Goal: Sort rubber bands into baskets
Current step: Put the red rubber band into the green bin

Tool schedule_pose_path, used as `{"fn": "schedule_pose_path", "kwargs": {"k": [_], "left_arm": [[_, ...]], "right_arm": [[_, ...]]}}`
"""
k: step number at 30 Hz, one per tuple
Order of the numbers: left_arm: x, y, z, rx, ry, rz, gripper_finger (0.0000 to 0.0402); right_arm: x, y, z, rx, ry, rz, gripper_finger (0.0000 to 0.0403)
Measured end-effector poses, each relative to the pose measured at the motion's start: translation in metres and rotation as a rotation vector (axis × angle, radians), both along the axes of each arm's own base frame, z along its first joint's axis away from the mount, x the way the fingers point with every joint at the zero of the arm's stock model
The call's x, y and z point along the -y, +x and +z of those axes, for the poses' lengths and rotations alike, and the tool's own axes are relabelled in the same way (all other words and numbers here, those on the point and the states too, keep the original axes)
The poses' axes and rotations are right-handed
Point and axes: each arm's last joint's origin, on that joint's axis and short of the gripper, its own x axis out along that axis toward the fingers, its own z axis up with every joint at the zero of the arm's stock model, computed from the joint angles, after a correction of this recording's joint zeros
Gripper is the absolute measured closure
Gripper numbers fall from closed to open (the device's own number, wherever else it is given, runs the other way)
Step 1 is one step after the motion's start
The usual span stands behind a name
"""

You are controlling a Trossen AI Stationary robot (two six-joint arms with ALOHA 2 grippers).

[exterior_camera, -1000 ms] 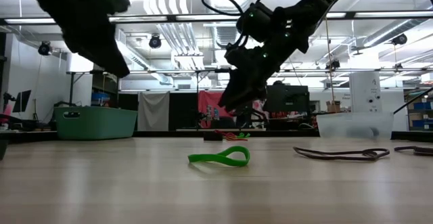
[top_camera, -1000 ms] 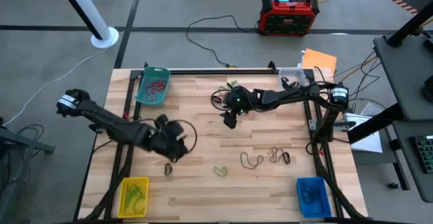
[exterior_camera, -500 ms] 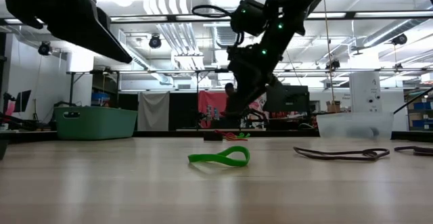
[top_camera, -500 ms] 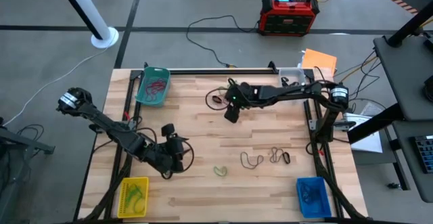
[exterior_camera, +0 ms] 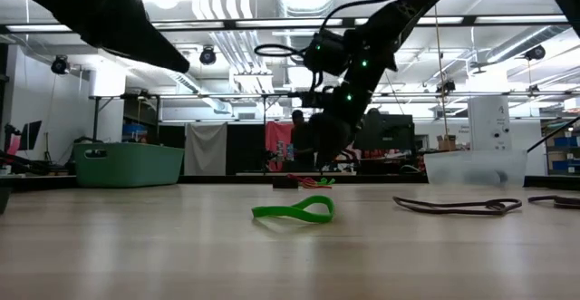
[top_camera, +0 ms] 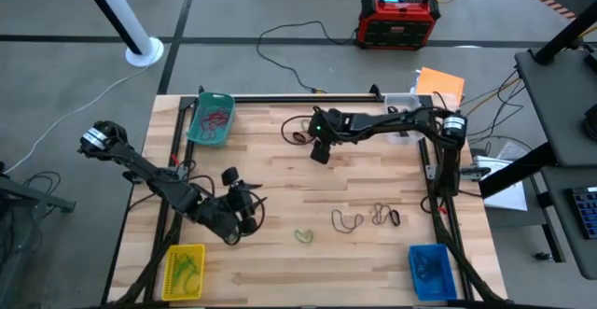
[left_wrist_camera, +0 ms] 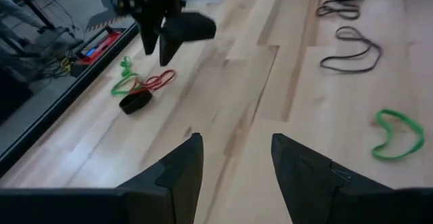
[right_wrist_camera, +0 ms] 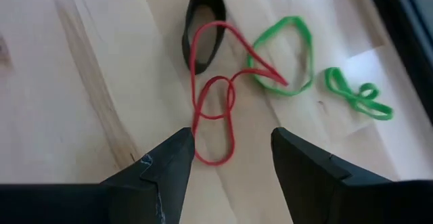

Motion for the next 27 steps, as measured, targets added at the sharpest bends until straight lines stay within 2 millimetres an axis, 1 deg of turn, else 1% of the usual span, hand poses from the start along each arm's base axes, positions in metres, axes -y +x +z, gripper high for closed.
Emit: {"fn": "schedule_pose_path", "kwargs": {"k": [5, 7, 18, 21, 27], "left_arm": [[0.000, 0.001, 0.001, -0.003, -0.001, -0.015, 0.0242], [0.000, 0.002, 0.001, -0.001, 0.007, -0.020, 0.0242], [-0.002, 0.004, 0.002, -0.008, 0.031, -0.031, 0.0242], [-0.002, 0.004, 0.002, -0.015, 0.043, -0.036, 0.0242], [-0.005, 0.006, 0.003, -0.022, 0.061, -0.036, 0.0242]], "right_arm": [[0.001, 0.003, -0.014, -0.032, 0.003, 0.015, 0.0224], [0.001, 0.004, -0.017, -0.031, 0.003, 0.014, 0.0230], [0.004, 0.012, -0.014, 0.062, -0.029, 0.014, 0.0249], [0.004, 0.016, -0.014, 0.108, -0.023, 0.009, 0.0250], [0.004, 0.020, -0.027, 0.114, 0.020, 0.047, 0.0237]]}}
